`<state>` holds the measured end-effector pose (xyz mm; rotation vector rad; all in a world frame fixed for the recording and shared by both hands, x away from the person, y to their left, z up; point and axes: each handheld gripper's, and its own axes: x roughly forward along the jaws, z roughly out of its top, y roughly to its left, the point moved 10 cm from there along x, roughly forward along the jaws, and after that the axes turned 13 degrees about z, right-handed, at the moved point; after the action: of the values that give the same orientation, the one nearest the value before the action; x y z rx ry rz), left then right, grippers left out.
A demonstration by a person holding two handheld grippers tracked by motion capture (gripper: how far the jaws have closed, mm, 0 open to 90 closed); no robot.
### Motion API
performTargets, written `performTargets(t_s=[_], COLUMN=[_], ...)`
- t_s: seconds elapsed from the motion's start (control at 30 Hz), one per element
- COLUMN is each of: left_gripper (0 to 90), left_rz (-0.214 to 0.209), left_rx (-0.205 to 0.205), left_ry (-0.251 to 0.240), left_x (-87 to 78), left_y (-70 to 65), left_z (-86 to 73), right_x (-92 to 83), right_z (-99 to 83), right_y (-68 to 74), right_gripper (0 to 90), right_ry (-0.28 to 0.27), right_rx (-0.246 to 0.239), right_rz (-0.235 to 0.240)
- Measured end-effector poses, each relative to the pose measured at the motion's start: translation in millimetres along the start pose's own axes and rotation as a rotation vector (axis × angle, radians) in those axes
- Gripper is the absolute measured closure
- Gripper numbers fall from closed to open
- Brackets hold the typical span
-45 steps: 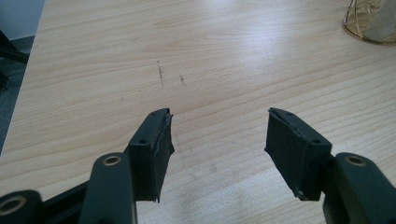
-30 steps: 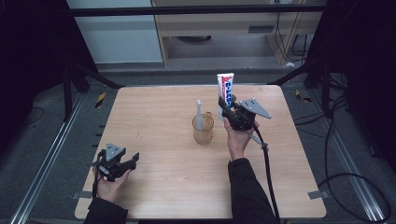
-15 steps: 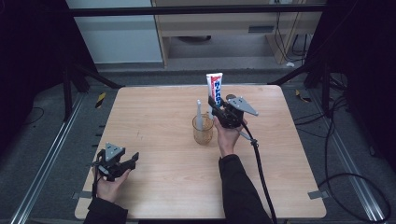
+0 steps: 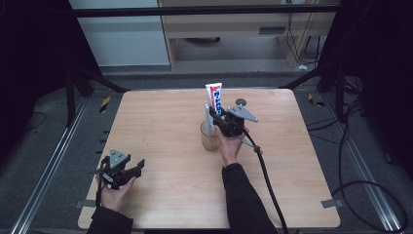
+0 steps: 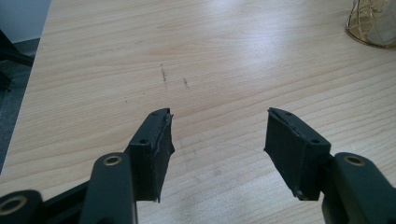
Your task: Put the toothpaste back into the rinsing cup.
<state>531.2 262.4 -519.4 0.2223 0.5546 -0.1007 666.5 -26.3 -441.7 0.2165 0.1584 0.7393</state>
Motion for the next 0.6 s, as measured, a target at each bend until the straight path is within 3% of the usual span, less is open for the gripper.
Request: performTargets(t_s=[0.6], left_gripper=[40.7], left_rz=[-0.003], left_rx=[0.004], left_ry=[0.003], left_x=[0.5], left_y=[-1.1], left_z=[-0.5], right_x=[3.2], right_z=[-24.6], right_y=[-4.7], right_gripper=[64.1], right_ry=[0.095], right_rx=[0.001], right_rz=[-0.011])
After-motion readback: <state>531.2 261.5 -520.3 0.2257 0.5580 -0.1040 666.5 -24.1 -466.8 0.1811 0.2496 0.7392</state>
